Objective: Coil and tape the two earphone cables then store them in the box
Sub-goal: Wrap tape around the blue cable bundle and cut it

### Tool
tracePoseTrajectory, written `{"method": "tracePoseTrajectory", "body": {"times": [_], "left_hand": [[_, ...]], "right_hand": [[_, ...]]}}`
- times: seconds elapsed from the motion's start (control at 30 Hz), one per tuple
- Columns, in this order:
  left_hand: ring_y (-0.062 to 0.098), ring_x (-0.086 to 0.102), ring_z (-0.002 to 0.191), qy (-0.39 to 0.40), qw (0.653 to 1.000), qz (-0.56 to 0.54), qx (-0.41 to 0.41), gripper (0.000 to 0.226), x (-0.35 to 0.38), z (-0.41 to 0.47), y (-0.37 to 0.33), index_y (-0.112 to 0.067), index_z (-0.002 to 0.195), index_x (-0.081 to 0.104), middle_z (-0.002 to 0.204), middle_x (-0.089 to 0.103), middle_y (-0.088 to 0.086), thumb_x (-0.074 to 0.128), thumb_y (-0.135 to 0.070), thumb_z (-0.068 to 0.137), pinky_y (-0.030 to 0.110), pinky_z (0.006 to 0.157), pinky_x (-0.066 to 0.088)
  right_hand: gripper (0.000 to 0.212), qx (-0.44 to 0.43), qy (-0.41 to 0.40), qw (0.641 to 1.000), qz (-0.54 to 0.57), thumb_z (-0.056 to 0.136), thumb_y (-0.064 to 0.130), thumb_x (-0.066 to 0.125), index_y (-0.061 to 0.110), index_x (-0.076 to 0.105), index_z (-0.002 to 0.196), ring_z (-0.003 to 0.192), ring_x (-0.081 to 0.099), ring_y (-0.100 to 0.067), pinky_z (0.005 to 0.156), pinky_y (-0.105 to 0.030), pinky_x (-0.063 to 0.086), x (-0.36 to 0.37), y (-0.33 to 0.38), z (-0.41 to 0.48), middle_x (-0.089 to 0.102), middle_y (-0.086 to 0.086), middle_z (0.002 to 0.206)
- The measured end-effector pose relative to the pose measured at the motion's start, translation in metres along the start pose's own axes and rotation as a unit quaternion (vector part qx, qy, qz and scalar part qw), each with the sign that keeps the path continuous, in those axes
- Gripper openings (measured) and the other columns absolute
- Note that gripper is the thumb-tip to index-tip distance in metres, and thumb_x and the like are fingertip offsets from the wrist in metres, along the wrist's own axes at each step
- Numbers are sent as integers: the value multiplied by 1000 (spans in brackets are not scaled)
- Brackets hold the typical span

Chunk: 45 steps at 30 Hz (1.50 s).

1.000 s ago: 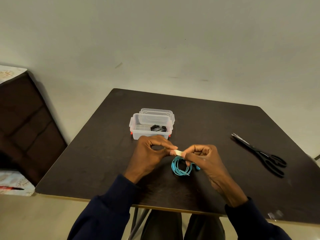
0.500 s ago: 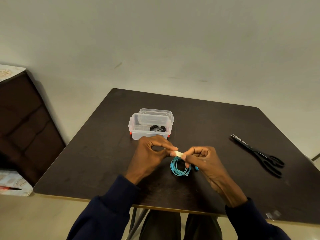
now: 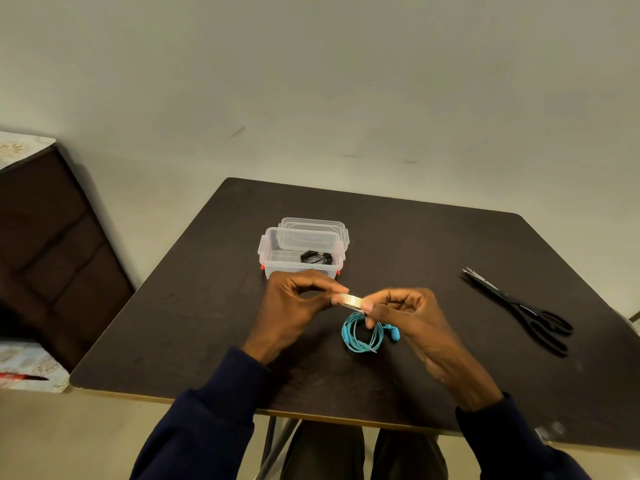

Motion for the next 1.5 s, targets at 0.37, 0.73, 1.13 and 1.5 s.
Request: {"method": "tracePoseTrajectory", "body": {"times": [0.37,0.73,1.13,1.5], "left_hand": [[36,73,102,3,981,-152,-116,17,-1,-7,21,-8,101,78,106,76,18,76,-11,84,42,80,63],[17,69,92,7,996,86,30,21,9,1,-17,-13,98,81,93,75,-3,81,-16,77,25,81,56],[24,73,90,-9,1000,23,19,21,-1,2,-5,-14,96,81,92,78,2,85,-11,75,33,86,59],[34,73,96,-30,992,-100,-70,21,-4,-3,14,-13,93,81,97,77,13,83,-7,73,42,77,64]], "right_hand": [[21,-10,24,999,39,80,18,71,13,80,99,86,73,-26,83,-29,57,-7,5,-4,75,-19,89],[17,-59,-20,998,7,78,22,77,13,81,92,75,72,-21,75,-26,57,0,7,0,75,-14,78],[24,-50,27,998,27,82,26,74,10,79,100,82,71,-24,83,-30,56,-4,7,-3,74,-18,83],[32,-35,50,996,70,80,25,73,4,76,105,85,69,-23,86,-31,54,-9,5,-7,73,-16,83]]}}
Point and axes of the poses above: each hand's wrist, its own z-axis towards the middle knuckle, its own x-axis out of the palm, y = z × x, the point moved 7 cm from there along z, towards the middle knuckle
